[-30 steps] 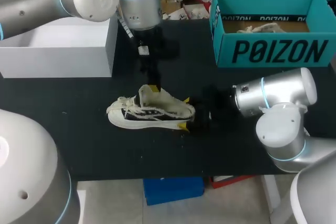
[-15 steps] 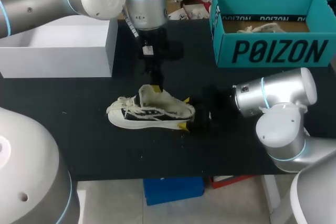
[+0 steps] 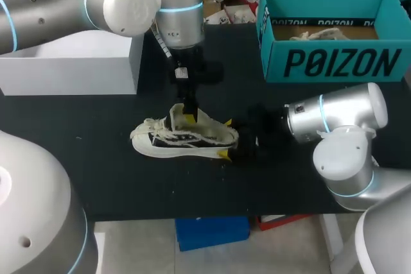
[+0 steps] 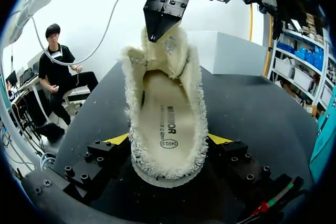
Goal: Take the shoe out of the shoebox, open the shoe tongue, remove and reinsert the insole, then place the shoe into the shoebox
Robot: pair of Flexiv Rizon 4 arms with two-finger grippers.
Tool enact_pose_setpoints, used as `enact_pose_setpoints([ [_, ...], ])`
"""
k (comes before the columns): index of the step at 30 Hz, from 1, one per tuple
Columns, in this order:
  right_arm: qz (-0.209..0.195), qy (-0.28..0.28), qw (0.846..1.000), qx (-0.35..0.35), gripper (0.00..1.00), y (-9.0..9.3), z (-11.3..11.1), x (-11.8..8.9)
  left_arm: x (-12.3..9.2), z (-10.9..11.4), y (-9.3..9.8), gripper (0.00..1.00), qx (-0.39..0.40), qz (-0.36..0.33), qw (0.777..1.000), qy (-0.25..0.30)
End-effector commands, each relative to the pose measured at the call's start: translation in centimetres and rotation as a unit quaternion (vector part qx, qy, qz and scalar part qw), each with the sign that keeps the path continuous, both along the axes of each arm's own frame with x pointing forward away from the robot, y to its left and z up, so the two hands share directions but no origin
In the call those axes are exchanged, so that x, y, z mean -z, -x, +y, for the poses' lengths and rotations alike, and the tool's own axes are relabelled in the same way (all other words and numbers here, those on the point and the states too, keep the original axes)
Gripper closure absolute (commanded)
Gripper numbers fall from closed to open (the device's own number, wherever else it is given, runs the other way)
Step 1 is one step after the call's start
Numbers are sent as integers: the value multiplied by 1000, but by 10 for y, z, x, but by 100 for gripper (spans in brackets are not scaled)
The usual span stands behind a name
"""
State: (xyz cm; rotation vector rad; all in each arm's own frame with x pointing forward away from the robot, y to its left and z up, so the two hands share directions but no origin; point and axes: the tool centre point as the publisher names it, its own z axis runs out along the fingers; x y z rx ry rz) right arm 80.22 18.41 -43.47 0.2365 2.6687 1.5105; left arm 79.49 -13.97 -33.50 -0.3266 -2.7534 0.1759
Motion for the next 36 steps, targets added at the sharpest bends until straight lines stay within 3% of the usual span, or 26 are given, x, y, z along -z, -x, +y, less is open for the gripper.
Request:
enact_pose_setpoints([
  [1,0,1,1000,0,100,-1,1,4,13,-5,1,100,-1,1,1000,-5],
  [36,0,1,1000,0,100,-1,1,4,69,-7,23,100,-23,-3,999,-32],
])
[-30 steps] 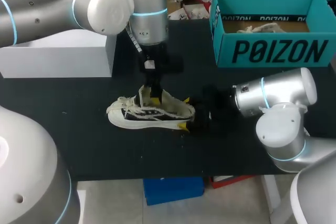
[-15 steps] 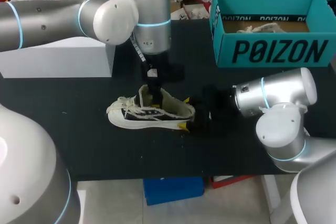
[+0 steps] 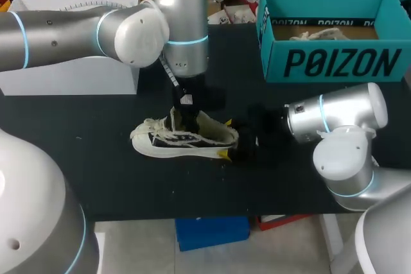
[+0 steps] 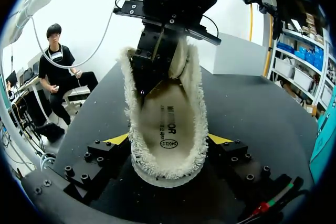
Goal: Take the shoe out of the shoebox, open the shoe tongue, remove and reinsert the insole, then place the shoe into the shoebox
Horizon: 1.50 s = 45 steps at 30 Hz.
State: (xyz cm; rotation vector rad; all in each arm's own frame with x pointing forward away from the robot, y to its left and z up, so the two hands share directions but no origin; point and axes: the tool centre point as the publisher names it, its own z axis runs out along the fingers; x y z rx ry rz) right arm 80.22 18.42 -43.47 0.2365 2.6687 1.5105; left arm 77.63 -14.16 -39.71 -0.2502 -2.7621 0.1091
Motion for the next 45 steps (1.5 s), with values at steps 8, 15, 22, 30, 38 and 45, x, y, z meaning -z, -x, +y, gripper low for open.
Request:
enact_pose_setpoints([
  [8,0,1,1000,0,100,-1,1,4,20,-5,11,100,-4,1,1000,-8],
  [15,0,1,1000,0,100,-1,1,4,27,0,10,100,-17,-6,1000,-17],
  [22,0,1,1000,0,100,-1,1,4,31,-1,10,100,-22,-9,1000,-17],
  [30,0,1,1000,0,100,-1,1,4,32,0,9,57,-24,-25,999,-22],
  [38,0,1,1000,0,100,-1,1,4,32,4,3,59,-15,-73,996,-47],
  [45,0,1,1000,0,100,-1,1,4,37,9,-5,60,-7,-159,982,-98],
])
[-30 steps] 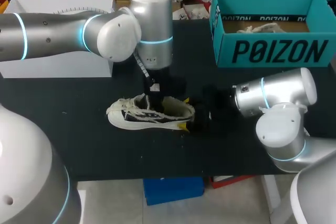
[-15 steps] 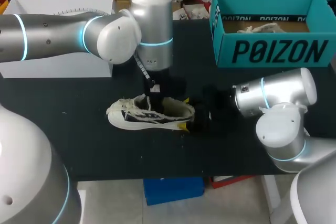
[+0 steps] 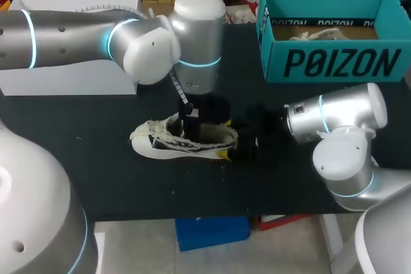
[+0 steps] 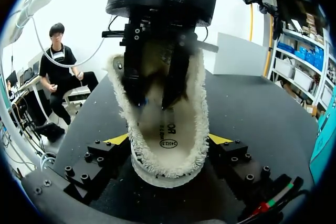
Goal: Take the shoe out of the shoebox, open the shoe tongue, remove and reinsert the insole, then place the shoe into the shoebox
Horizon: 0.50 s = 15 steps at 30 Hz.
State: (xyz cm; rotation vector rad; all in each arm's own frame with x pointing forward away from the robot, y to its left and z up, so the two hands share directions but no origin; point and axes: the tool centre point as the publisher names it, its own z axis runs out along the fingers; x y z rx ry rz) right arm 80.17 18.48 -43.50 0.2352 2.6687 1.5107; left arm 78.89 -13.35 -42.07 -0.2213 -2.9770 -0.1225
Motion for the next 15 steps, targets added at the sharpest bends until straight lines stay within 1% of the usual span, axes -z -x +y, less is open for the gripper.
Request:
enact_pose_setpoints([
  [1,1,1,1000,1,100,-1,0,3,15,3,5,60,-1,-60,998,-29],
  [4,1,1,1000,1,100,-1,0,3,16,9,2,62,-2,-116,992,-42],
  [6,1,1,1000,1,100,-1,0,3,18,11,-1,65,-7,-146,988,-47],
  [10,1,1,1000,1,100,-1,0,3,21,15,-5,66,-7,-185,981,-50],
  [15,1,1,1000,1,100,-1,0,3,24,20,-11,64,-3,-224,973,-51],
])
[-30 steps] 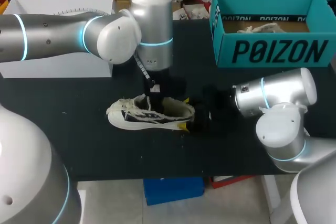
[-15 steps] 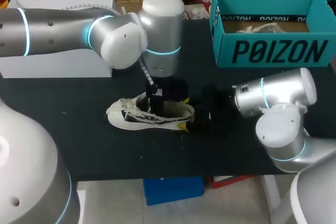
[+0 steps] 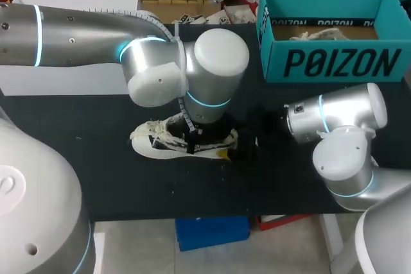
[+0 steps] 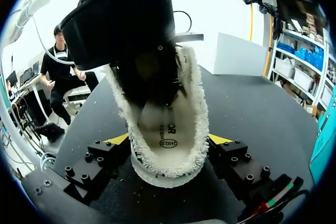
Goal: Take the shoe out of the shoebox, open the shoe tongue, remove and reinsert the insole, then place the shoe into the shoebox
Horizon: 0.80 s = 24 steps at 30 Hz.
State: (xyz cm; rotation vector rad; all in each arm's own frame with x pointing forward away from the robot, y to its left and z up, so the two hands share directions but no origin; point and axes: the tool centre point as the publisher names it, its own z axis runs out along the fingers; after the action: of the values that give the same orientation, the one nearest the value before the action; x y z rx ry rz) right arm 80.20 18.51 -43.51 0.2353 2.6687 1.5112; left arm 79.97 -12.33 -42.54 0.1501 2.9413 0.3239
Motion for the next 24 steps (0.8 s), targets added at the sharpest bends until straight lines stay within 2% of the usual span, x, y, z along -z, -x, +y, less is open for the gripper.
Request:
enact_pose_setpoints([
  [1,0,1,1000,1,100,-1,0,3,20,10,-2,64,12,-58,998,6],
  [9,0,1,1000,1,100,-1,0,3,22,17,-30,62,10,-102,995,18],
  [15,0,1,1000,1,100,-1,0,3,12,17,-56,62,13,-140,989,37],
  [21,0,1,1000,1,100,-1,0,3,6,11,-69,61,24,-157,985,62],
  [22,0,1,1000,1,100,-1,0,3,6,9,-70,62,27,-156,985,64],
  [23,0,1,1000,1,100,-1,0,3,8,8,-70,69,30,-150,986,70],
  [24,0,1,1000,1,100,-1,0,3,9,7,-69,82,33,-145,986,73],
])
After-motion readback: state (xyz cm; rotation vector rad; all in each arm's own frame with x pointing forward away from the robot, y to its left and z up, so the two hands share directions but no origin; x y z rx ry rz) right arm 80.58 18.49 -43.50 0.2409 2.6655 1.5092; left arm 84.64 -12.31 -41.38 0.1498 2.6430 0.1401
